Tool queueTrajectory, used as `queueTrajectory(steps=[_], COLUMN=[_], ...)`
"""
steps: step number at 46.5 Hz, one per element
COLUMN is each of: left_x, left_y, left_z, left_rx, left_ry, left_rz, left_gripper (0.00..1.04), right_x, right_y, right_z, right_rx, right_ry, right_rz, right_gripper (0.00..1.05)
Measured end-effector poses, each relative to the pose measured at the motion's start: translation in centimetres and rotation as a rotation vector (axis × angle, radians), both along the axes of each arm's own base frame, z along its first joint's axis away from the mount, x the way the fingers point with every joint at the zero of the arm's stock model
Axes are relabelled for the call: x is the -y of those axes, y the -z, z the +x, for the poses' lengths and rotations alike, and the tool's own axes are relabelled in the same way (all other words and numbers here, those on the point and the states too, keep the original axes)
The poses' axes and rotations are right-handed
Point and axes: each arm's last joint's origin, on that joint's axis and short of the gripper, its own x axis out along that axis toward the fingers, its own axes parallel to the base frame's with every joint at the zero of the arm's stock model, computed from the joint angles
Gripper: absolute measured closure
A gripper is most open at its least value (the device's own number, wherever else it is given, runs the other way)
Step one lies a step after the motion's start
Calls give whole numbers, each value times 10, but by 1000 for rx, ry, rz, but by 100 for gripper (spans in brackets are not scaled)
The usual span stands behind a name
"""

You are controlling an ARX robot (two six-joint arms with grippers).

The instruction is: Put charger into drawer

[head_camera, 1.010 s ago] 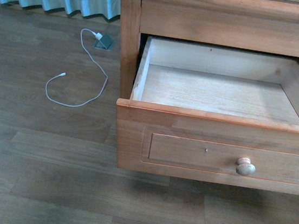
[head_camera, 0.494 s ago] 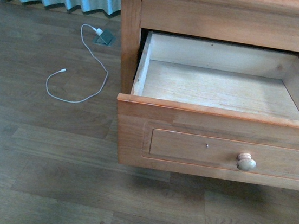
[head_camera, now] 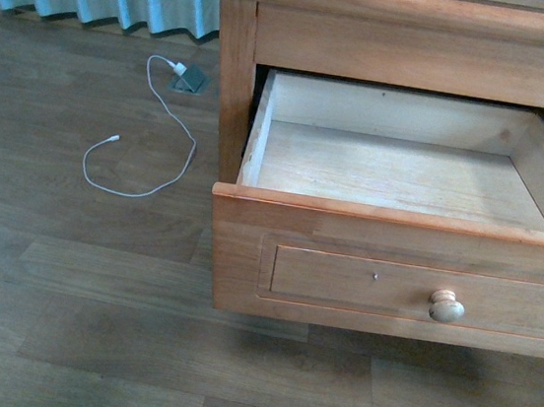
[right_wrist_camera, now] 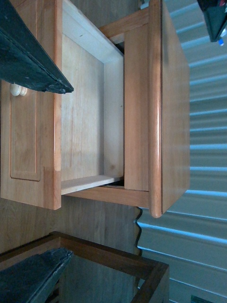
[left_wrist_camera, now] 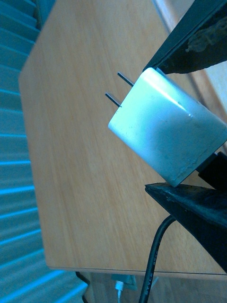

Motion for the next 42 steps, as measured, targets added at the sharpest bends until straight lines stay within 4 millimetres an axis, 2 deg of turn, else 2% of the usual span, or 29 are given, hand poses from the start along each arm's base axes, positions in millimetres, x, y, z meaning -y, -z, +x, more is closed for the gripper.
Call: queueTrajectory(steps=[4, 7, 11, 15, 19, 23, 27, 34, 42], left_x=[3, 8, 18, 34, 45, 58, 73, 94, 108], left_y=[-7, -5, 5, 27, 41, 58, 89, 146, 168], left_z=[-21, -35, -48, -62, -68, -70, -68, -46, -27], left_rx=[5, -5, -34, -81, -110, -141, -199, -301, -316], left_ry=[79, 136, 204, 272, 300, 318, 331, 273, 235], left_rz=[2, 25, 63, 112, 150, 181, 228, 310, 306], left_gripper=[44, 44, 44, 44, 44, 44, 45, 45, 45], right_x=[0, 0, 0, 0, 0, 0, 0, 0, 0], right_y=[0, 0, 0, 0, 0, 0, 0, 0, 0], right_z=[0, 0, 0, 0, 0, 0, 0, 0, 0], right_rx=[0, 0, 0, 0, 0, 0, 0, 0, 0], right_ry=[0, 0, 0, 0, 0, 0, 0, 0, 0], right_rz=[0, 0, 0, 0, 0, 0, 0, 0, 0], right_gripper=[8, 8, 8, 8, 8, 8, 8, 8, 8])
